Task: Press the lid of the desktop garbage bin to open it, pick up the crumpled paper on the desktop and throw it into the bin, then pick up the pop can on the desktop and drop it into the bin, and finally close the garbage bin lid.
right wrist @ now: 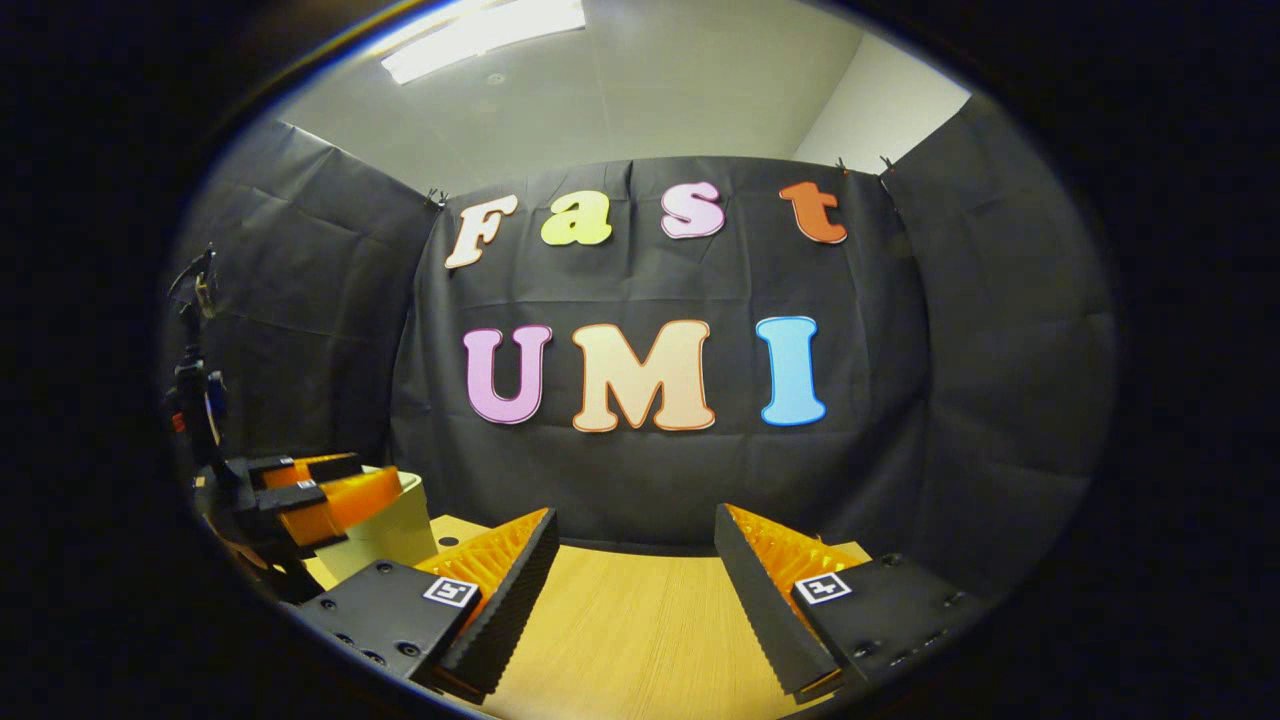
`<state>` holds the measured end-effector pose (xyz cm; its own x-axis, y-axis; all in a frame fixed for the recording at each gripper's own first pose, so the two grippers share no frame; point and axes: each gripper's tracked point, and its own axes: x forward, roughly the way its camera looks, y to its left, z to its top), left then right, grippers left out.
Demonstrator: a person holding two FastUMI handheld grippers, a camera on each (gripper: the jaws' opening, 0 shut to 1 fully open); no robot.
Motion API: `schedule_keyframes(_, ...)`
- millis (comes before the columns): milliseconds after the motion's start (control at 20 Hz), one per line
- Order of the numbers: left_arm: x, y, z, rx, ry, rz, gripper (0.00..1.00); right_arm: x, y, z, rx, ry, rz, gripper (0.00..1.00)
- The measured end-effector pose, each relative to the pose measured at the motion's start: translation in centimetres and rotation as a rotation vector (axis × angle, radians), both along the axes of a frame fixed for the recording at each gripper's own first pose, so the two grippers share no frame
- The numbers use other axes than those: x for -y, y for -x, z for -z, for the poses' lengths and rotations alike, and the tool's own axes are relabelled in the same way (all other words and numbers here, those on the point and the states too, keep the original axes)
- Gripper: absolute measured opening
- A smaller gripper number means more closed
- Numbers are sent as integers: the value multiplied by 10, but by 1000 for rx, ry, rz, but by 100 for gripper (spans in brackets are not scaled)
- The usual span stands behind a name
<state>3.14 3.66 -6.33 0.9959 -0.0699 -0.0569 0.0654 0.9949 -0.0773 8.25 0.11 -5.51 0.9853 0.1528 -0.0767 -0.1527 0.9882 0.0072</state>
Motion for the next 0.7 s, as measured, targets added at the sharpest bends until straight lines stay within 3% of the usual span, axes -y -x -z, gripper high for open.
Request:
schedule_keyframes(200,35,1,10,-36,35,67,92,2,12,2,6,25,-6,98)
schedule_keyframes(650,36,-1,4,-16,18,70,92,4,13,-1,-2,-16,-10,100)
schedule_keyframes(700,32,-1,0,-7,12,66,92,2,13,-4,3,-22,-13,96)
